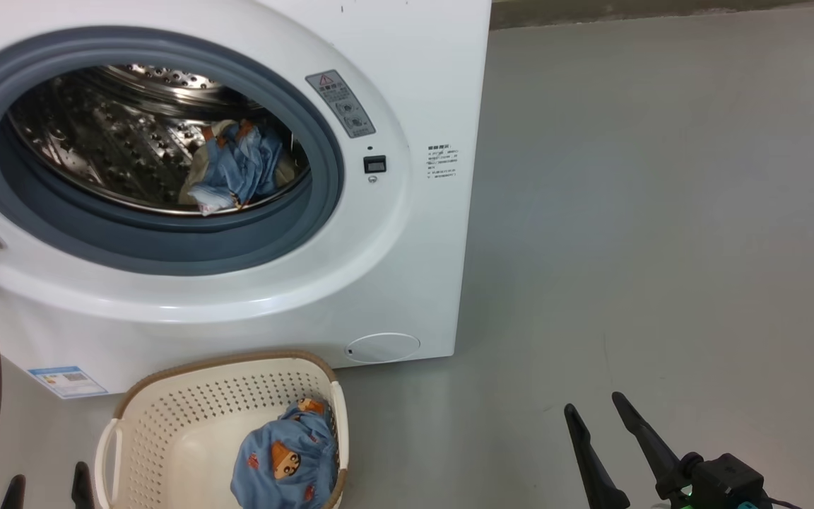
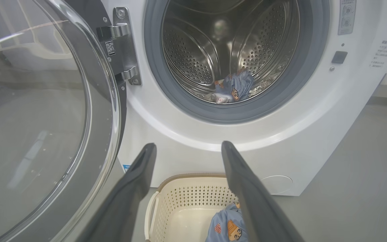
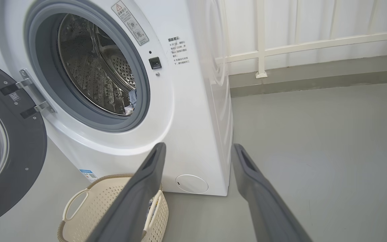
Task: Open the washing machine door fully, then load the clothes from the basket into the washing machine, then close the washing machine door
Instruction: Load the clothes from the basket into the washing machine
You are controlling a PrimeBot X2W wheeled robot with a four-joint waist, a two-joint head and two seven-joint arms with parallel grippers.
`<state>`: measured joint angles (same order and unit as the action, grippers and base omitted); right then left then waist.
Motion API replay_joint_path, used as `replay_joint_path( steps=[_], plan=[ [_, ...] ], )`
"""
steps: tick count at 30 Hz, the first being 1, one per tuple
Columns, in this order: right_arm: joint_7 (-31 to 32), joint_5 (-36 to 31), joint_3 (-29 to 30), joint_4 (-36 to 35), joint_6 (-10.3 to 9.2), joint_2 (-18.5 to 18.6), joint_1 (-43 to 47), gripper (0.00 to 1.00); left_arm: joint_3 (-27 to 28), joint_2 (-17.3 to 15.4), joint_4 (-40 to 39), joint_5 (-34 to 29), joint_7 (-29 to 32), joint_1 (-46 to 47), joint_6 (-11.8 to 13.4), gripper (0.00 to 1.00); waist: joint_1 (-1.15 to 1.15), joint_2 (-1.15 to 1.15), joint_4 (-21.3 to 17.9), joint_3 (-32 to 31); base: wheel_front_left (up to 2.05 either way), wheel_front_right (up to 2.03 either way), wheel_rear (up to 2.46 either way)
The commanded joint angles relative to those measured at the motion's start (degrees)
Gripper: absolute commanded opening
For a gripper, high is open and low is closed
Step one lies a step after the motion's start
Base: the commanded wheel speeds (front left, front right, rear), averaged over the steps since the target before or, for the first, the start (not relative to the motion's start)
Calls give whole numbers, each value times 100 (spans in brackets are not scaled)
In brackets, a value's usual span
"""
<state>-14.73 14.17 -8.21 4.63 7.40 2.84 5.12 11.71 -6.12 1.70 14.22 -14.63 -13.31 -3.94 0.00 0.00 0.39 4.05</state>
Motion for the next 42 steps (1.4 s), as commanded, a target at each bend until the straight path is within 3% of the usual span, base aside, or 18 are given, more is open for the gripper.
replay_joint_path(
  steps=[1,11,27,33,42],
  plan=[
    [-27,-31,-118,-155,9,4,-59,100,230,-37,-101,-89,-37,141,-37,100,0,0,5,6,0,0,0],
    [-27,77,-133,-211,9,4,-108,100,239,27,74,18,-37,321,-196,100,0,0,-13,236,0,0,0],
    [-27,-13,-148,-291,9,4,-231,100,125,-313,436,381,-37,944,-348,100,0,0,-23,1281,0,0,0],
    [-27,-13,-225,-322,9,4,-370,100,-226,-591,676,642,-37,1370,-353,100,0,0,-73,1710,0,0,0],
    [-27,46,-390,-497,9,4,-631,100,-748,-1278,1355,1172,-37,2239,-354,100,0,0,-364,2481,0,0,0]
  ],
)
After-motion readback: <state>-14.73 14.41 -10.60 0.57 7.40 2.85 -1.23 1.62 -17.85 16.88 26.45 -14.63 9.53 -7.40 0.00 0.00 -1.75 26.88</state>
